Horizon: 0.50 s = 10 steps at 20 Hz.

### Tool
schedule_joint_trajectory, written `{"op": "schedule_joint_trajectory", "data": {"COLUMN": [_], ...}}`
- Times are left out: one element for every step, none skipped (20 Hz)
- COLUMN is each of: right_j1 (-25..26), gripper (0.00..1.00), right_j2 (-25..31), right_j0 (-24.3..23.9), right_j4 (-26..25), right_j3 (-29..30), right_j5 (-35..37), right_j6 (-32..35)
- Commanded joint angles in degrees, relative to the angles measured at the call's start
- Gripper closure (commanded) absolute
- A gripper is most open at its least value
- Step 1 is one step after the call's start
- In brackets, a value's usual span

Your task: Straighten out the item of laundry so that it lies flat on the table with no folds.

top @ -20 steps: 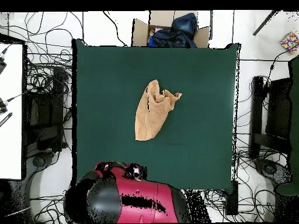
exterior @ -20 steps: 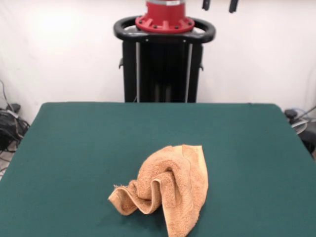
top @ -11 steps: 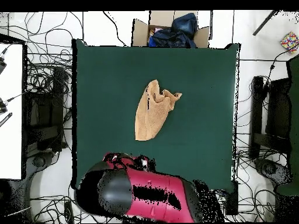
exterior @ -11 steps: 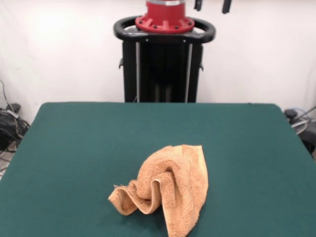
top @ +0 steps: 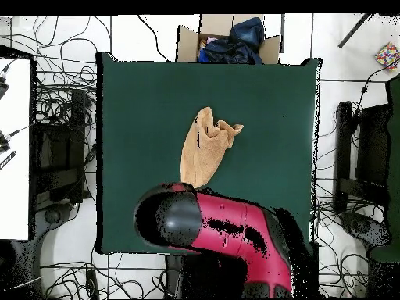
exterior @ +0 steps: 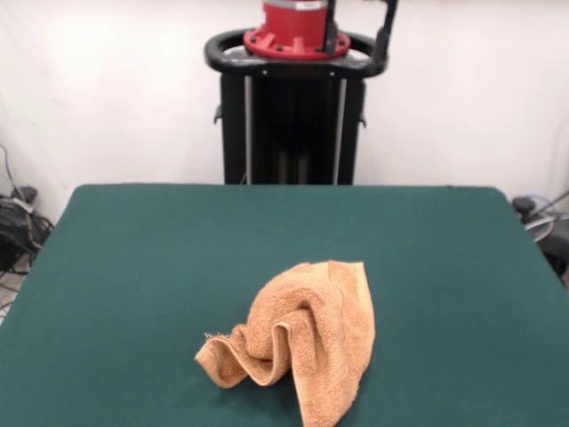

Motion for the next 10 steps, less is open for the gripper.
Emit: {"op": "schedule_joint_trajectory", "data": {"right_j1": [9.47,10.19,10.89,11.69,12.50,13.30,14.22,14.96,15.76,16.52], "gripper": [0.00,0.00,0.00,0.00,0.00,0.00,0.00,0.00,0.00,0.00], "right_j2": [6.91,7.08,7.32,7.67,7.94,8.21,8.41,8.47,8.59,8.65], "right_j0": [-1.42,-1.52,-1.72,-2.00,-2.22,-2.43,-2.54,-2.47,-2.43,-2.35], "right_j4": [-0.80,-1.14,-1.45,-1.50,-1.59,-1.68,-1.74,-2.06,-2.26,-2.44], "right_j3": [-4.88,-5.77,-6.72,-7.55,-8.44,-9.34,-10.41,-11.40,-12.37,-13.09], "right_j5": [-3.03,-3.04,-2.93,-2.79,-2.75,-2.72,-2.35,-2.50,-2.47,-2.76], "right_j6": [2.27,2.25,2.03,1.69,1.37,1.06,0.97,1.02,1.10,1.28]}}
